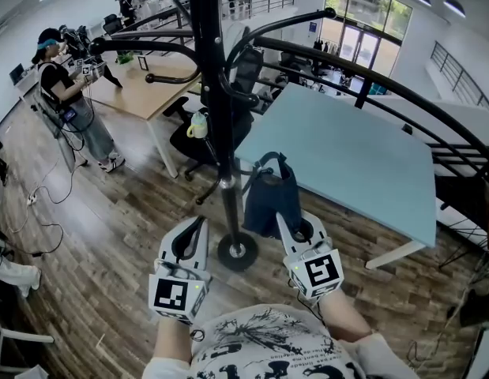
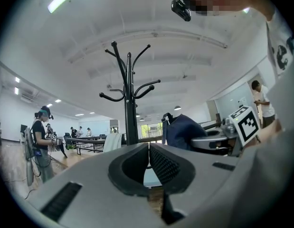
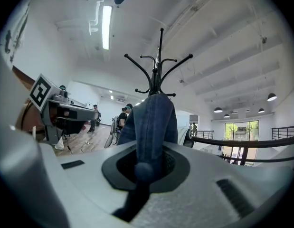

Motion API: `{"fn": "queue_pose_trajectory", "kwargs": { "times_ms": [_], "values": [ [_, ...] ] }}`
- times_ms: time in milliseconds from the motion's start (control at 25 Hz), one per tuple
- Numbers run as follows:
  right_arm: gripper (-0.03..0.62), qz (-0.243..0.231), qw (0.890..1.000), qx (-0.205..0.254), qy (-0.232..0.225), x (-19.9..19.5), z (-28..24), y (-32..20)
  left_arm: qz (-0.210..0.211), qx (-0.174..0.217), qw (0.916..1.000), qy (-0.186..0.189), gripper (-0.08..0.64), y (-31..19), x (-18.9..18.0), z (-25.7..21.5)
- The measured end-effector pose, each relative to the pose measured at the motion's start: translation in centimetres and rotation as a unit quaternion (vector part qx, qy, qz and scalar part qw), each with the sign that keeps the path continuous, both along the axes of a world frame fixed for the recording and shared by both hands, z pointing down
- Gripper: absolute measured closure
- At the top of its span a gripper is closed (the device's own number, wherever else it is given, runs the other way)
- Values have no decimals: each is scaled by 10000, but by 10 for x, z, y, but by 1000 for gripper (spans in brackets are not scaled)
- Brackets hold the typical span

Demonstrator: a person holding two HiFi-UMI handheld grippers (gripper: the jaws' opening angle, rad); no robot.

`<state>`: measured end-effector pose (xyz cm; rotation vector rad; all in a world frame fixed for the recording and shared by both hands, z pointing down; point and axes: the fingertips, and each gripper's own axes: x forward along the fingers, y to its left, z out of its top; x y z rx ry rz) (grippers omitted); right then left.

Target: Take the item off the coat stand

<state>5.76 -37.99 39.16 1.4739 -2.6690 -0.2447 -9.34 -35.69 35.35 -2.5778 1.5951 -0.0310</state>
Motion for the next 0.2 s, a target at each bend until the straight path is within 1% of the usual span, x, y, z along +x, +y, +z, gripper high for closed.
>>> {"fn": "queue_pose_trajectory", "kwargs": {
  "times_ms": [200],
  "values": [
    [591,-16,10000,16,23,-1,0,2,60,31,10000,-24,555,2,2,3]
  ]
}}
